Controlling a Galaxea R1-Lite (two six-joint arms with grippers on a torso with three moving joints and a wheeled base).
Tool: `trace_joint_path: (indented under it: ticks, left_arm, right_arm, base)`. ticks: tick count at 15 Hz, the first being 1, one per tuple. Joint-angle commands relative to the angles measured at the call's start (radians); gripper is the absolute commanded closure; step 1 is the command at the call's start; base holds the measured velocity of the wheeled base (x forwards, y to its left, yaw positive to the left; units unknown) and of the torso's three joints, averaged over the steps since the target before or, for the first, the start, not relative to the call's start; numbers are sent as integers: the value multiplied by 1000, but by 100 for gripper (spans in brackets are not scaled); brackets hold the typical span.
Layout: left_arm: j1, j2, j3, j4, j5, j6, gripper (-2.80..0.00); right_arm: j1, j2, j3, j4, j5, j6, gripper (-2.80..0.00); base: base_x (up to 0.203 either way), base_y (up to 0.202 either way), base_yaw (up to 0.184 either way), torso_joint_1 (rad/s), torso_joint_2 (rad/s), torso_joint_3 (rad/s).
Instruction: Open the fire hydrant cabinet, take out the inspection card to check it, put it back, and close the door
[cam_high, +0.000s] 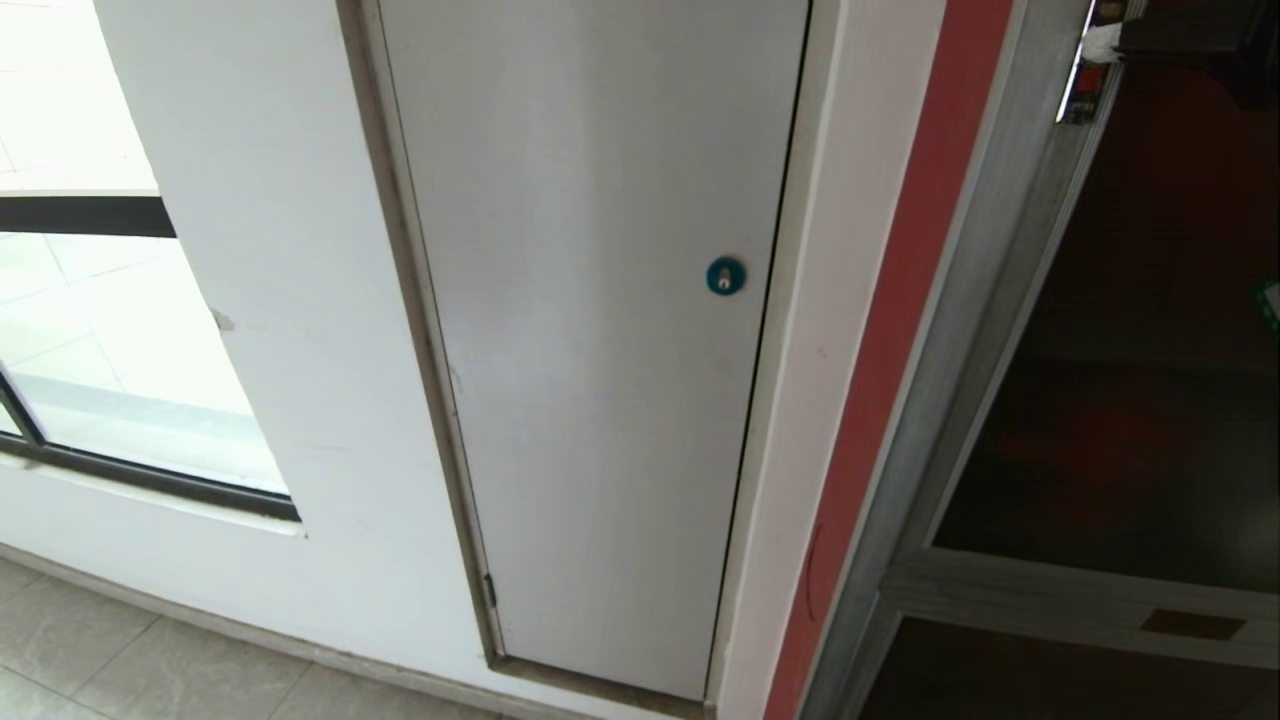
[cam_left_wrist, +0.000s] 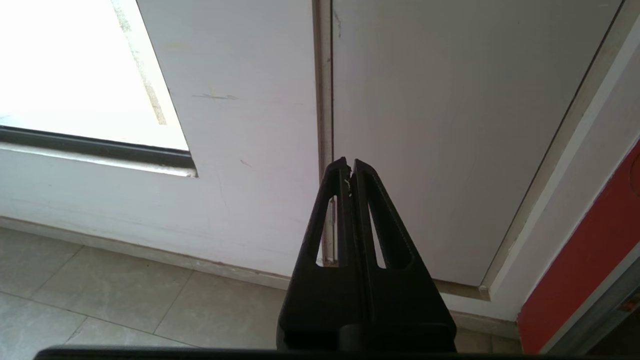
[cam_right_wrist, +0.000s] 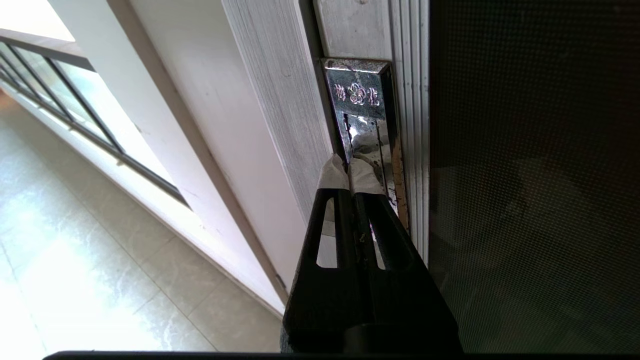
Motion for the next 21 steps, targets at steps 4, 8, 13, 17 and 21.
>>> trace_joint_path:
  ticks: [4,8,13,17,21]
  left_arm:
    - [0,1,8,-1,0,0,0]
    - [0,1,7,-1,0,0,0]
    - [0,1,8,-1,0,0,0]
    - [0,1,8,-1,0,0,0]
    - [0,1,8,1,0,0,0]
  right_arm:
    - [-9,-2,22,6,-17,3,0]
    - [-12,-6,27,5,-17,3,0]
    - [-8,-53,37,11,-11,3,0]
    - [6,-145,92,11,-7,3,0]
    - [29,-264,145,12,-4,3,0]
  base:
    - [0,0,0,0,0,0]
    - [0,0,0,0,0,0]
    - [0,0,0,0,0,0]
    - [0,0,0,0,0,0]
    - [0,0,0,0,0,0]
